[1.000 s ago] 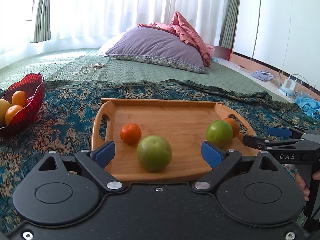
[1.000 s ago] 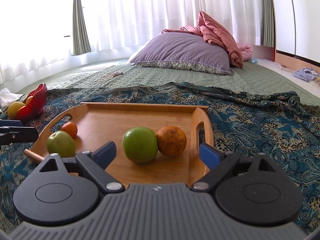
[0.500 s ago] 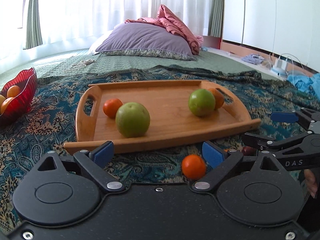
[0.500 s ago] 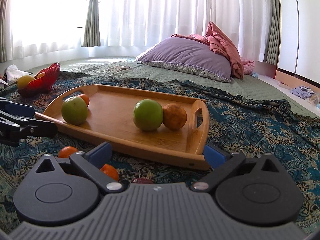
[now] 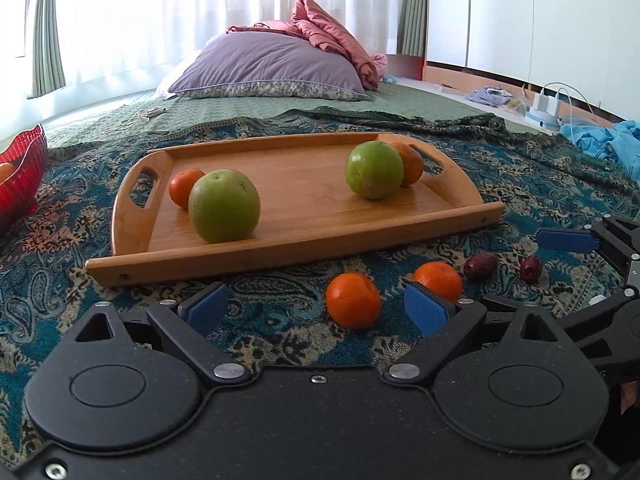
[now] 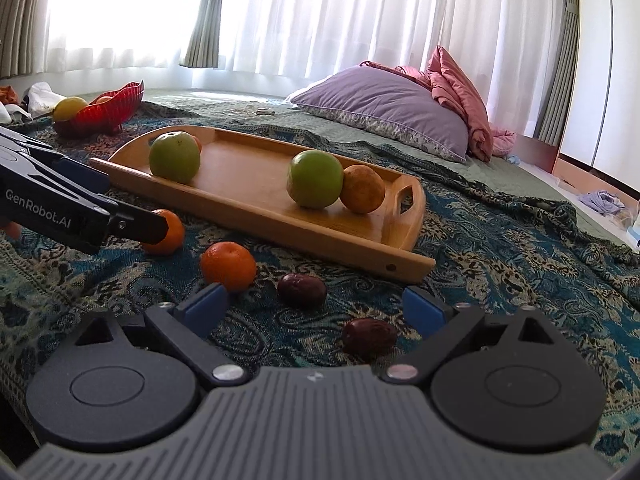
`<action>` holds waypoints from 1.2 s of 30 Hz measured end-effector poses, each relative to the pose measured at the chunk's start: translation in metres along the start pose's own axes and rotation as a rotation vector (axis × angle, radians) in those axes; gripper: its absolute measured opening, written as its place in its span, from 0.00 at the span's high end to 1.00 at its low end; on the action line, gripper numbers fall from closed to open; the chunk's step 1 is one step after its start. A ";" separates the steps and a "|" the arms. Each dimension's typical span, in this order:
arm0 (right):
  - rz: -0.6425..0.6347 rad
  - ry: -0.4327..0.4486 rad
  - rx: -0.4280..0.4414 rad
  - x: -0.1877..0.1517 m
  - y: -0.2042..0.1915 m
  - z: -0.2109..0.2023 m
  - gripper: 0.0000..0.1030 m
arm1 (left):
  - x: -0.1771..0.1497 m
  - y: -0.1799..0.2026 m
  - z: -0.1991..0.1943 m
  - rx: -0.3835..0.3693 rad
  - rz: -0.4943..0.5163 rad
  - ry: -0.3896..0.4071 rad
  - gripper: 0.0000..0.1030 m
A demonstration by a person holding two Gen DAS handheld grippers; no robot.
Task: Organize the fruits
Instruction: 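Move the left gripper to a loose tangerine while the right gripper moves to a red date, then close the left gripper on the tangerine while the right gripper grasps the red date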
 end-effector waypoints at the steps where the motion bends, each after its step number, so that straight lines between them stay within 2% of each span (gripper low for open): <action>1: 0.008 0.001 -0.003 -0.002 0.001 -0.001 0.07 | -0.001 0.001 0.001 -0.003 -0.001 -0.001 0.10; 7: 0.064 0.005 -0.014 -0.004 0.008 -0.001 0.16 | -0.005 0.007 0.005 -0.009 0.010 -0.016 0.21; 11: 0.083 0.011 -0.036 -0.006 0.011 -0.002 0.24 | -0.005 0.007 0.008 -0.003 -0.004 -0.026 0.38; 16: 0.129 0.026 -0.080 -0.010 0.017 -0.007 0.41 | -0.005 0.007 0.010 -0.018 -0.015 -0.037 0.46; 19: 0.138 0.033 -0.094 -0.011 0.020 -0.010 0.47 | -0.006 0.009 0.010 -0.027 -0.010 -0.038 0.50; 24: 0.132 0.033 -0.099 -0.014 0.020 -0.014 0.50 | -0.006 0.011 0.009 -0.044 -0.005 -0.037 0.59; 28: 0.133 0.023 -0.100 -0.016 0.020 -0.014 0.57 | -0.007 0.014 0.010 -0.047 0.000 -0.039 0.60; 36: 0.138 0.013 -0.110 -0.019 0.020 -0.015 0.60 | -0.008 0.017 0.015 -0.047 -0.006 -0.050 0.61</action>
Point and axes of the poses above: each gripper's, at about its wrist camera, not at the fingertips, and z roughly the way its jaws point, y to its right, x to its top, the point moved 6 cm from there along z, roughly the way its jaws point, and after that the axes turned 7 degrees about -z, right-handed, at the moved point
